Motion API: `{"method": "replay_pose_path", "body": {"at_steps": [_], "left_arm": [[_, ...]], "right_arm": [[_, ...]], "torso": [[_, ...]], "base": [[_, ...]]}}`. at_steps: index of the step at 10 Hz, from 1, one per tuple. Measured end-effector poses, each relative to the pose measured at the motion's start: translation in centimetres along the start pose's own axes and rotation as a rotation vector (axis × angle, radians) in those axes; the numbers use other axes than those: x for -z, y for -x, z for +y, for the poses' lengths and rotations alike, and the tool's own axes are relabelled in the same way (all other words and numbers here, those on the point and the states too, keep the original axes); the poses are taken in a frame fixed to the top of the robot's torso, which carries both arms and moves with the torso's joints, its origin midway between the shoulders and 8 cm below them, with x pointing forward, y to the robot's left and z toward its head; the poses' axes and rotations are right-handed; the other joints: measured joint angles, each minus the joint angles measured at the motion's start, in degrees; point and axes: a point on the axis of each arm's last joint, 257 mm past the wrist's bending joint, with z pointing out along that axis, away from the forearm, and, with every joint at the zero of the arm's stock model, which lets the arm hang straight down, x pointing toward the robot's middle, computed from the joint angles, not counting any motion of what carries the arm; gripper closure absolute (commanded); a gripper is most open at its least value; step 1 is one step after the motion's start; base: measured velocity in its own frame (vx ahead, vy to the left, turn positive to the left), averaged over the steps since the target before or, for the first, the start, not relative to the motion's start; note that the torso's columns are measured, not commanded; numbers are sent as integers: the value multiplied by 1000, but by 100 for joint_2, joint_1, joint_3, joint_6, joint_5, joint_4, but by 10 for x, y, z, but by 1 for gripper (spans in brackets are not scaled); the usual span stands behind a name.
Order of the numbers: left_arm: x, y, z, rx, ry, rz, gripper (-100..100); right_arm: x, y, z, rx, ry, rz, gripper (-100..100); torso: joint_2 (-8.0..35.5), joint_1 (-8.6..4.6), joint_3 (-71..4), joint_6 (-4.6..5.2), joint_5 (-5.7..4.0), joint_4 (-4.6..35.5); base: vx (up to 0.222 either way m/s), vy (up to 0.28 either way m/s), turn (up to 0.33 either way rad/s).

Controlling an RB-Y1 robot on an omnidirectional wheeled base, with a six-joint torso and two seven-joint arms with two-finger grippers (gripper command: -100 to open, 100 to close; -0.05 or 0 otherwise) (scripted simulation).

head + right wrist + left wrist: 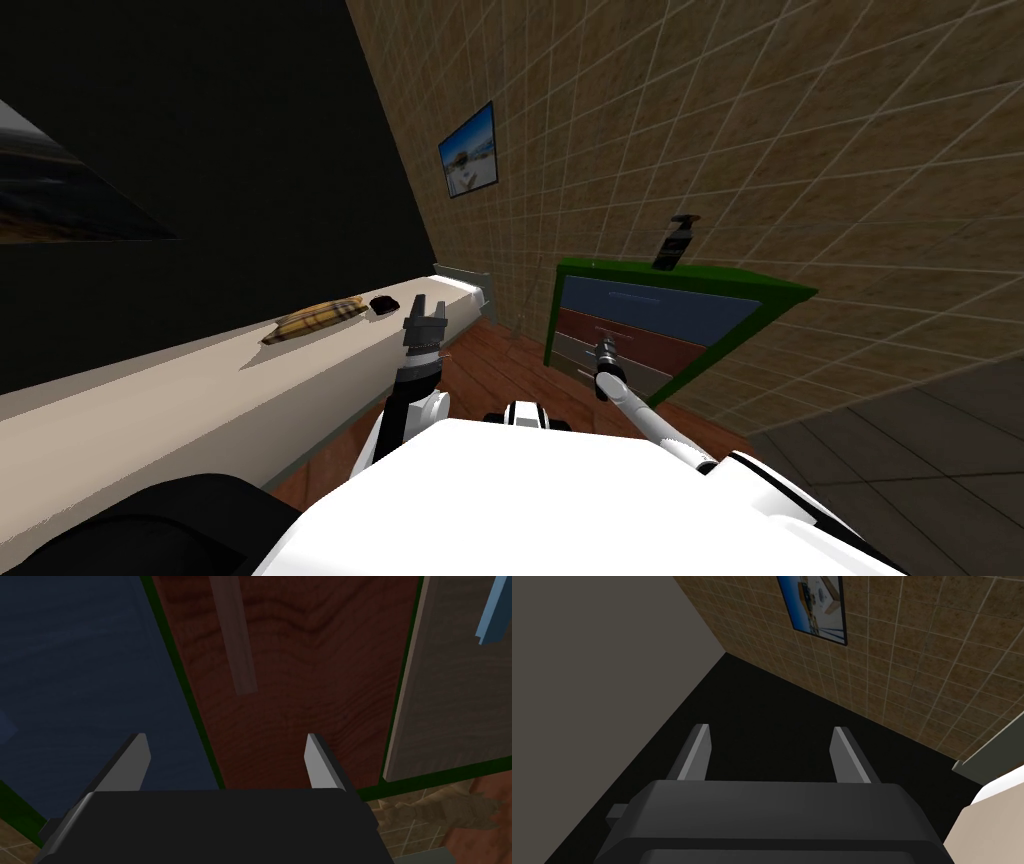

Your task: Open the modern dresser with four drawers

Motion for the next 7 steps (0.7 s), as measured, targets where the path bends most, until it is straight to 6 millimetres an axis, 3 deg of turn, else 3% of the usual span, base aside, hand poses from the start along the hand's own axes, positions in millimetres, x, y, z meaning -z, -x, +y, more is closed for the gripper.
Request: {"method": "replay_pose_path", "body": {"at_steps": [5, 6, 7], "left_arm": [[0, 0, 0, 0, 0, 0, 0], [0, 0, 0, 0, 0, 0, 0], [0, 0, 0, 0, 0, 0, 0]], "right_arm": [[-3, -5, -2, -5, -1, 9, -100], [-3, -5, -3, -5, -2, 9, 100], [-3, -5, -3, -5, -2, 9, 100]], "torso": [[71, 55, 47, -2, 19, 23], [73, 55, 45, 0, 16, 20], [76, 53, 47, -1, 16, 22]], "base": [[106, -82, 23], [10, -7, -2], [-78, 61, -31]]}}
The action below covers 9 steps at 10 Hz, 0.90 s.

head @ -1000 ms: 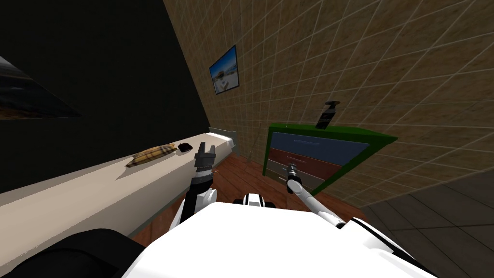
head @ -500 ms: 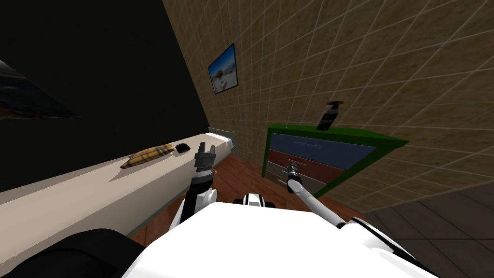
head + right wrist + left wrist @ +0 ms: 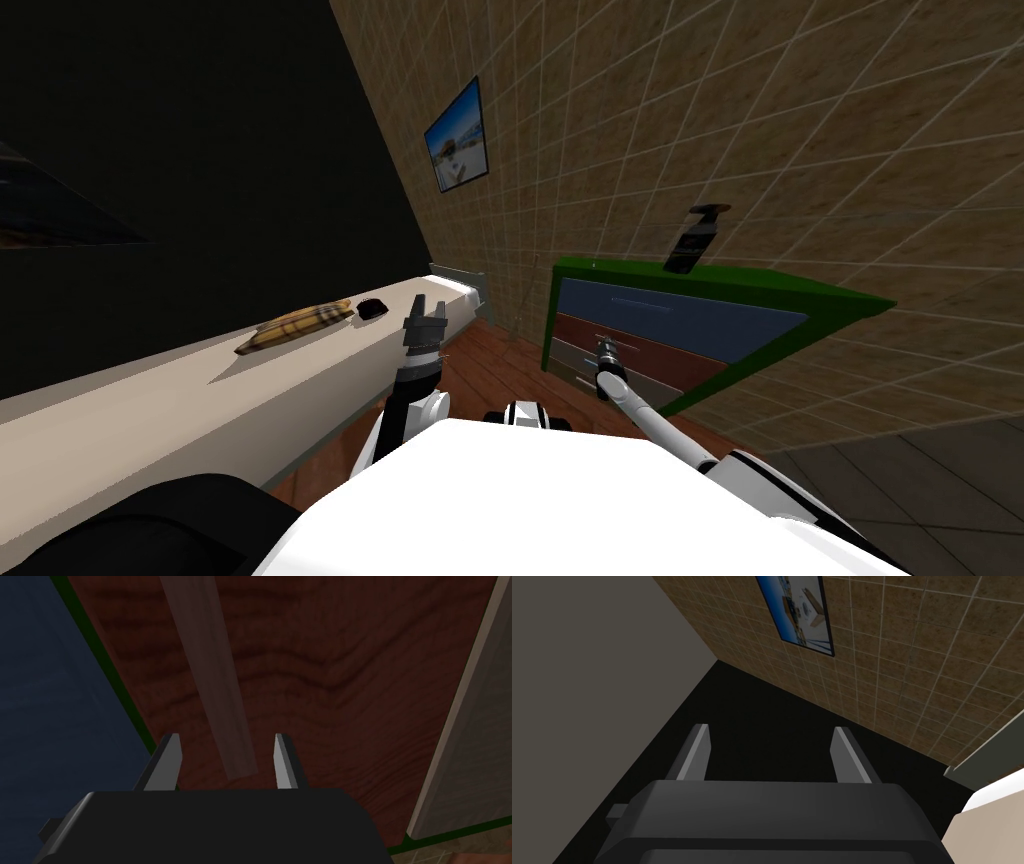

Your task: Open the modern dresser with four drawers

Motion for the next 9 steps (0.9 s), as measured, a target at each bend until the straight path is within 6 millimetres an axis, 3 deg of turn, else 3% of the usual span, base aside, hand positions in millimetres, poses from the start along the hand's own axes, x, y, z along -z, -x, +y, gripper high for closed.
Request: {"method": "replay_pose_path", "body": {"at_steps": [5, 6, 9], "left_arm": [[0, 0, 0, 0, 0, 0, 0], [0, 0, 0, 0, 0, 0, 0], [0, 0, 0, 0, 0, 0, 0]], "right_arm": [[-3, 8, -2, -2, 3, -15, 100], [-3, 8, -2, -1, 4, -16, -100], [-1, 5, -1, 0, 1, -9, -100]], "torso": [[-26, -17, -17, 0, -5, -8], [-51, -33, -30, -1, -8, -13], [-49, -29, -30, 0, -9, -14]], "base": [[-151, 84, -31], [86, -40, 28], [147, -92, 28]]}}
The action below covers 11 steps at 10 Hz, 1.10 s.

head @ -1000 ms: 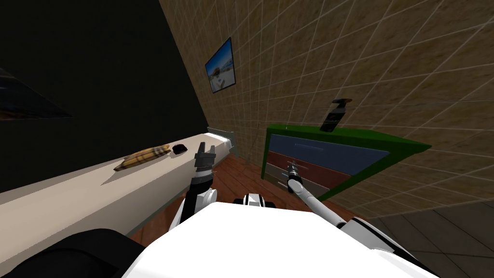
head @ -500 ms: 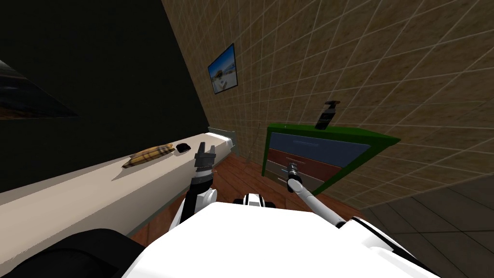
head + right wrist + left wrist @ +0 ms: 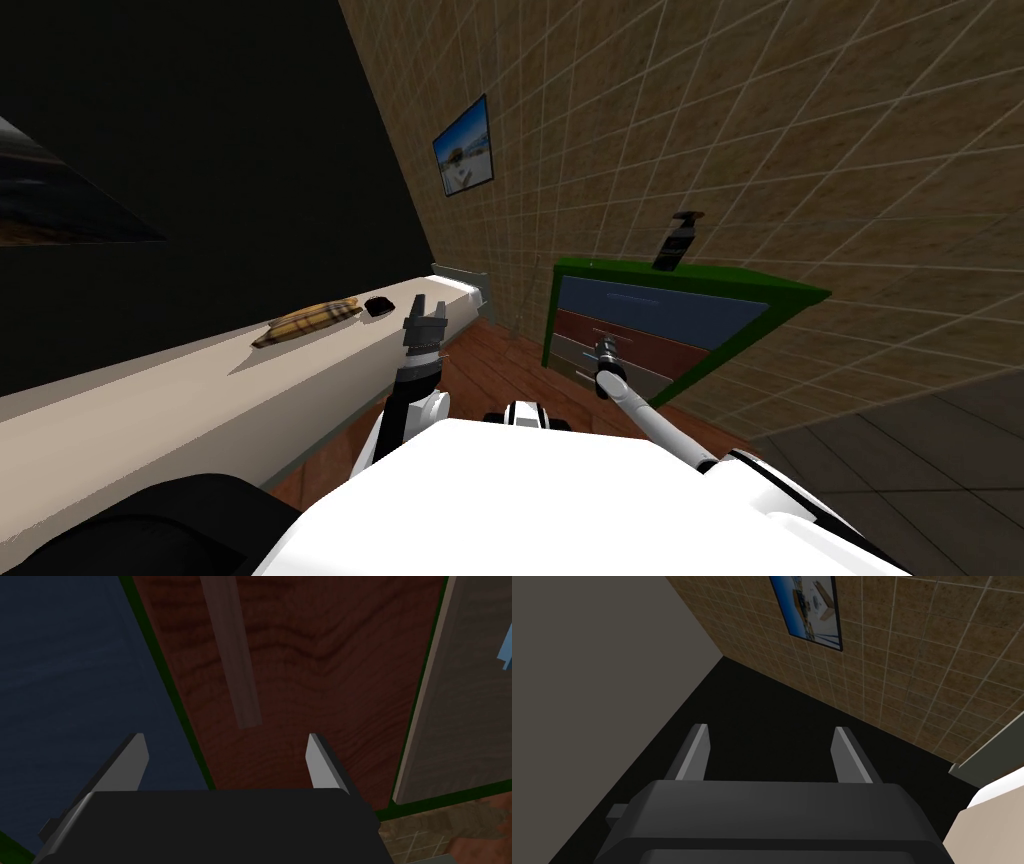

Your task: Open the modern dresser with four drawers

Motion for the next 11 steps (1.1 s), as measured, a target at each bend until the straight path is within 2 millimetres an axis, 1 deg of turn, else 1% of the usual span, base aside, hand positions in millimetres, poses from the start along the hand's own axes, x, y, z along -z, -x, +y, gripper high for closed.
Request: {"method": "replay_pose_path", "body": {"at_steps": [1, 3, 4, 5, 7, 10, 11], "left_arm": [[0, 0, 0, 0, 0, 0, 0], [0, 0, 0, 0, 0, 0, 0], [0, 0, 0, 0, 0, 0, 0], [0, 0, 0, 0, 0, 0, 0], [0, 0, 0, 1, 0, 0, 0], [0, 0, 0, 1, 0, 0, 0], [0, 0, 0, 1, 0, 0, 0]], "right_arm": [[0, -2, 0, 1, -1, 3, -100], [0, -3, 0, 1, -3, 6, -100], [0, -5, 0, -1, -3, 9, -100], [-1, -5, 0, -1, -3, 9, 100], [0, -3, 0, 0, 0, 6, 100], [-1, 1, 1, 0, 7, -3, 100], [-2, 2, 1, 1, 10, -7, 100]], "torso": [[20, 18, 13, -1, 6, 7], [60, 35, 36, 0, 10, 16], [45, 18, 31, -1, 8, 16], [48, 23, 29, 0, 6, 13], [84, 50, 50, 7, 20, 30], [73, 31, 43, 10, 26, 39], [69, 37, 41, 11, 29, 40]], "base": [[182, -94, 30], [100, -59, 22], [71, -47, 16], [11, -8, -1], [-120, 69, -26], [-182, 104, -34], [-91, 63, -9]]}}
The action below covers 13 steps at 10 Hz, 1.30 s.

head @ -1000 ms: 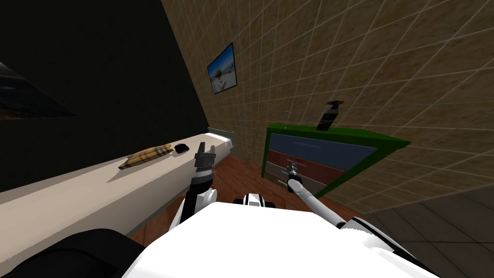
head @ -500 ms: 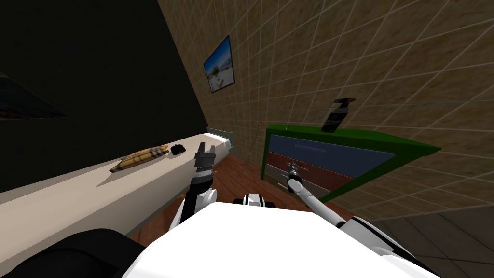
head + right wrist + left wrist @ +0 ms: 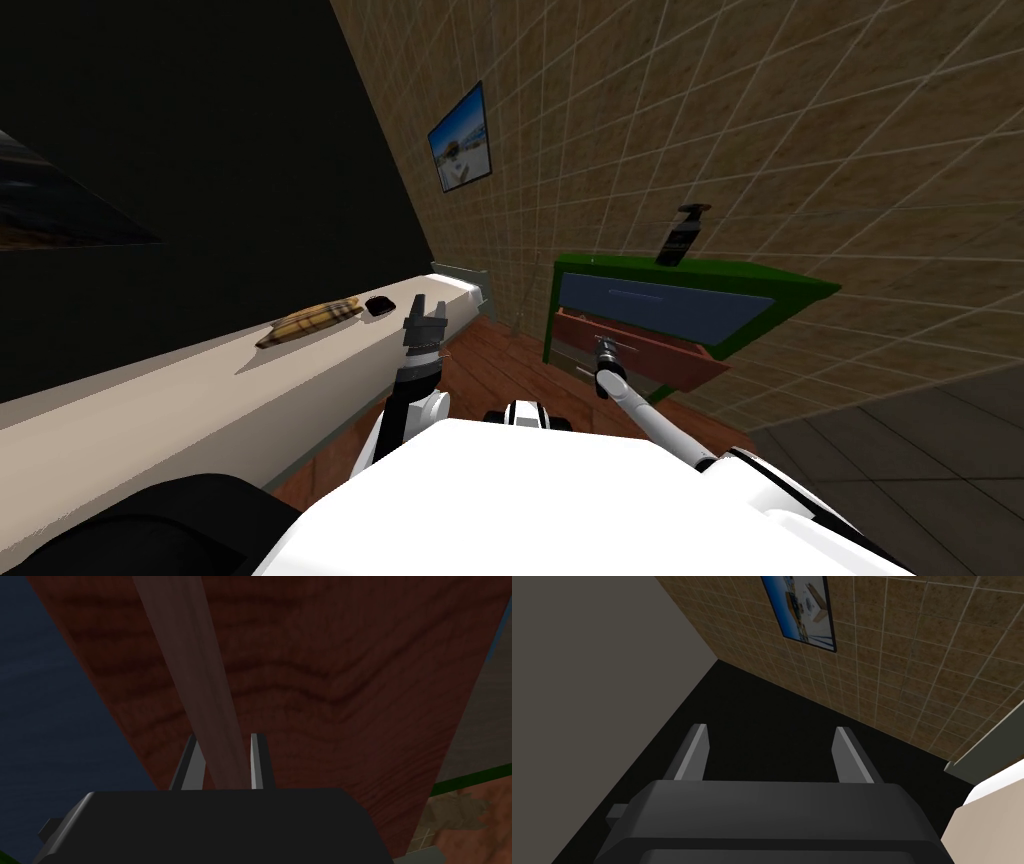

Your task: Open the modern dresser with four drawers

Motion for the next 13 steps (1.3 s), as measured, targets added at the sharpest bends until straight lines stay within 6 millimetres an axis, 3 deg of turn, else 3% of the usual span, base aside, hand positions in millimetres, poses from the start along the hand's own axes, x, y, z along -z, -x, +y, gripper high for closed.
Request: {"method": "replay_pose_path", "body": {"at_steps": [3, 4, 13], "left_arm": [[0, 0, 0, 0, 0, 0, 0], [0, 0, 0, 0, 0, 0, 0], [0, 0, 0, 0, 0, 0, 0]], "right_arm": [[1, 4, 2, 2, 7, -8, 100], [0, 6, 2, 2, 5, -12, -100], [-48, -1, -48, -4, 32, -28, -100]], "torso": [[2, 2, 0, -1, -8, -11], [6, 3, 4, -2, -7, -8], [12, 16, 9, -7, 18, 23]], "base": [[-149, 82, -40], [-105, 82, -39], [-32, 45, -18]]}}
